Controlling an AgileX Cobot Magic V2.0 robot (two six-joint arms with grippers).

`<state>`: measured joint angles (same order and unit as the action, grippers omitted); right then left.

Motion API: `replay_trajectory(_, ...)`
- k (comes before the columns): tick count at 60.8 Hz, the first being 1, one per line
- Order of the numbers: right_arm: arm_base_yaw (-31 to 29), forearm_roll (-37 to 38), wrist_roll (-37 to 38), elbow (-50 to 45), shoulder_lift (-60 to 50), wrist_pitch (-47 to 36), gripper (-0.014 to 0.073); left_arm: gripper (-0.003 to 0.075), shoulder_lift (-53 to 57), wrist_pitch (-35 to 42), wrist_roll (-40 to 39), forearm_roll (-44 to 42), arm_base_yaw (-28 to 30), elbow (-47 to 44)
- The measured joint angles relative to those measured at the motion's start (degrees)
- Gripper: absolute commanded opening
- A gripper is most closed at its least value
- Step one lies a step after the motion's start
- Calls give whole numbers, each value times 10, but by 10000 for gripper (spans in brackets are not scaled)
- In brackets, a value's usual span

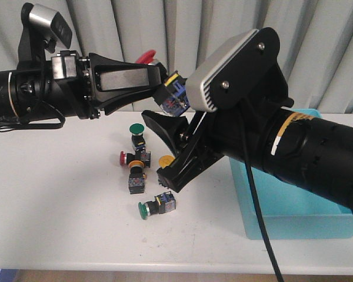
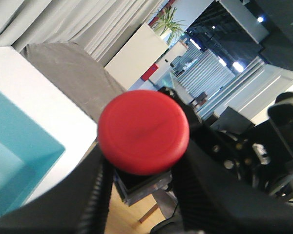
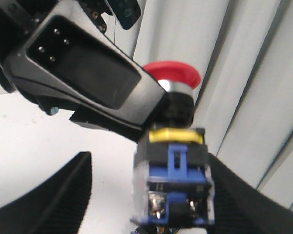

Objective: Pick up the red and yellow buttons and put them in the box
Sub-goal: 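Lift the red button with the left gripper toward the right gripper, then grasp the red button with the right gripper and release left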

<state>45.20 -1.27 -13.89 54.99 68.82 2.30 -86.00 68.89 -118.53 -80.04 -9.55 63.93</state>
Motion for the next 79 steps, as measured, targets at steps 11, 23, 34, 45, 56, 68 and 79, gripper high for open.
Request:
replay_trajectory(11, -3, -3, 1, 0, 0, -6, 101, -8, 0, 10, 1, -1, 0, 0)
replay_trajectory(23, -4, -4, 0, 0, 0, -7, -12, 4, 0, 10, 1, -1, 0, 0)
replay_trajectory(34, -4, -5, -10, 0, 0, -3, -10, 101, 1, 9, 1, -19, 0, 0)
replay_trajectory(45, -4, -5, -15, -2, 0, 19, -9, 312, 3, 7, -3, -61, 2, 0)
replay_trajectory(56, -4, 0, -29, -4, 2, 9, -7, 494, 3, 5, -11, -95, 2, 0)
replay_trajectory(68, -23, -2, -47, -4, -12, -39, -6, 545, 3, 1, -12, -104, 0, 0)
replay_trajectory(79, -111, -23, -49, 0, -47, -64, -6, 544, 2, -11, -13, -134, 0, 0)
